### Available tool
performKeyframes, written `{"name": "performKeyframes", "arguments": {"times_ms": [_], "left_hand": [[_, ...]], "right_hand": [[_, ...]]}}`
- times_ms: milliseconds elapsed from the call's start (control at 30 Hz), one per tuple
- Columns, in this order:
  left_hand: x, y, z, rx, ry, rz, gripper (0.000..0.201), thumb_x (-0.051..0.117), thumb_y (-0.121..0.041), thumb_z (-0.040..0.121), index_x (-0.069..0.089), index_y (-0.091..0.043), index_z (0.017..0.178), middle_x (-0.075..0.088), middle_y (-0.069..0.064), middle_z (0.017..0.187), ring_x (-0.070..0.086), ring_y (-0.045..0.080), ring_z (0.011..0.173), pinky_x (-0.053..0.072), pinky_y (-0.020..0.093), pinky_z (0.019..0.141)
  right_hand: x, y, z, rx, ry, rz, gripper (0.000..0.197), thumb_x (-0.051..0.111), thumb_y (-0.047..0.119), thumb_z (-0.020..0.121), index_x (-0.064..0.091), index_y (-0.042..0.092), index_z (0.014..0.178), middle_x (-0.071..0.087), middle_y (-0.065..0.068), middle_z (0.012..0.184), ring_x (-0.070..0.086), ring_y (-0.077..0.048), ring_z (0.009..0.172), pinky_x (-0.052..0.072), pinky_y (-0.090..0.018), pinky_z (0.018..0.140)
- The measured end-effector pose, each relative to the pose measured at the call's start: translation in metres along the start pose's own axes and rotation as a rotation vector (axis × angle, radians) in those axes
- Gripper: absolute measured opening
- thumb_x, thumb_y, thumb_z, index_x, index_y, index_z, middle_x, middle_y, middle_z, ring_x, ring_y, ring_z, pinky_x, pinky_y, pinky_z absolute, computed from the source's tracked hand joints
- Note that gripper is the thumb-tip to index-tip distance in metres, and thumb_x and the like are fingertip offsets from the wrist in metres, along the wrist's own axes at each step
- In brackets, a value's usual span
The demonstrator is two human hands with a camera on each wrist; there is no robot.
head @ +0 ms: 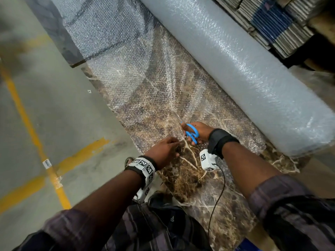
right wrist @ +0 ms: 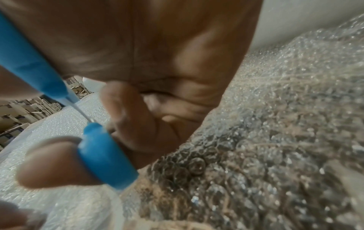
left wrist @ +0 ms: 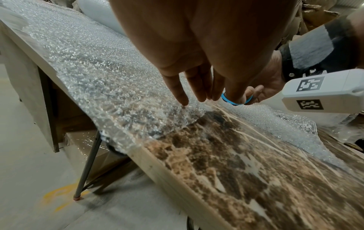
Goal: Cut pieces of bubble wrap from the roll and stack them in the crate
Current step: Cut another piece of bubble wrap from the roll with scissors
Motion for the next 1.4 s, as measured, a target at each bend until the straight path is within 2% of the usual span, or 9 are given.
{"name": "performKeyframes", "arguments": {"times_ms": [167,367,533,667,767,1000,1067,1200,1400], "left_hand": [[0.003,0.004,0.0,0.012,-0.006,-0.001,0.043,0.055,-0.024,0.097,0.051,-0.026,0.139,0.048,0.002,0.14,0.053,0.016,0.116,0.043,0.024,0.098],[0.001,0.013,0.006,-0.014,0.037,-0.061,0.039,0.056,-0.029,0.096,0.056,-0.023,0.135,0.048,-0.001,0.139,0.054,0.015,0.116,0.047,0.029,0.101],[-0.005,0.015,0.006,-0.01,0.082,-0.115,0.041,0.06,-0.032,0.094,0.058,-0.02,0.133,0.05,-0.001,0.138,0.051,0.016,0.12,0.044,0.035,0.105],[-0.008,0.018,0.007,-0.015,0.106,-0.157,0.045,0.062,-0.033,0.092,0.056,-0.019,0.135,0.049,-0.001,0.139,0.05,0.016,0.121,0.042,0.033,0.106],[-0.006,0.021,0.007,-0.028,0.108,-0.185,0.043,0.063,-0.033,0.092,0.058,-0.019,0.132,0.05,-0.002,0.136,0.052,0.016,0.118,0.044,0.037,0.104],[-0.033,0.031,0.005,-0.117,-0.201,-0.242,0.03,0.052,-0.029,0.097,0.055,-0.024,0.126,0.054,-0.001,0.13,0.052,0.011,0.114,0.048,0.04,0.101],[-0.041,0.044,0.008,-0.194,-0.253,-0.026,0.047,0.056,-0.037,0.093,0.045,-0.025,0.137,0.041,0.004,0.146,0.041,0.019,0.131,0.037,0.049,0.112],[-0.029,0.075,0.01,-0.364,0.006,0.268,0.094,0.051,-0.065,0.087,0.0,-0.023,0.155,-0.014,0.007,0.162,-0.008,0.029,0.149,-0.003,0.062,0.115],[-0.012,0.086,0.003,-0.325,0.036,0.321,0.09,0.028,-0.071,0.091,-0.014,-0.023,0.154,-0.028,0.012,0.157,-0.023,0.031,0.146,-0.016,0.061,0.111]], "right_hand": [[0.0,0.011,0.003,0.015,0.02,0.02,0.072,0.058,0.074,0.072,0.056,0.004,0.087,0.06,-0.012,0.064,0.054,-0.02,0.043,0.041,-0.02,0.039],[0.0,0.028,0.012,0.007,-0.036,-0.034,0.089,0.059,0.091,0.051,0.06,0.008,0.083,0.064,-0.006,0.062,0.057,-0.019,0.045,0.043,-0.024,0.046],[-0.002,0.031,0.022,0.005,-0.044,-0.061,0.093,0.059,0.092,0.051,0.062,0.005,0.084,0.065,-0.006,0.06,0.058,-0.019,0.044,0.044,-0.024,0.045],[-0.002,0.034,0.022,0.031,-0.059,0.031,0.058,0.063,0.06,0.078,0.058,0.002,0.083,0.057,-0.009,0.057,0.05,-0.012,0.035,0.039,-0.017,0.035],[-0.003,0.032,0.023,0.037,-0.072,0.046,0.046,0.066,0.048,0.083,0.06,0.002,0.08,0.054,-0.004,0.048,0.047,-0.01,0.032,0.037,-0.016,0.034],[-0.001,0.034,0.02,-0.005,-0.035,-0.046,0.05,0.059,0.061,0.076,0.054,0.011,0.074,0.058,-0.009,0.059,0.053,-0.015,0.039,0.038,-0.018,0.038],[-0.002,0.036,0.021,-0.011,-0.02,-0.12,0.056,0.055,0.068,0.076,0.055,0.012,0.077,0.062,-0.012,0.065,0.056,-0.019,0.044,0.04,-0.019,0.041],[-0.005,0.041,0.024,-0.018,0.002,-0.168,0.059,0.053,0.07,0.078,0.057,0.011,0.077,0.064,-0.007,0.06,0.059,-0.021,0.048,0.046,-0.023,0.048],[-0.003,0.049,0.032,-0.013,0.019,-0.123,0.059,0.057,0.07,0.075,0.056,0.012,0.077,0.064,-0.012,0.065,0.059,-0.019,0.044,0.045,-0.022,0.044]]}}
Point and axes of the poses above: each hand's wrist, its own z-axis towards the middle knuckle, its own x-axis out of the palm, y = z × x, the point moved 5 cm from there along z, towards the middle knuckle
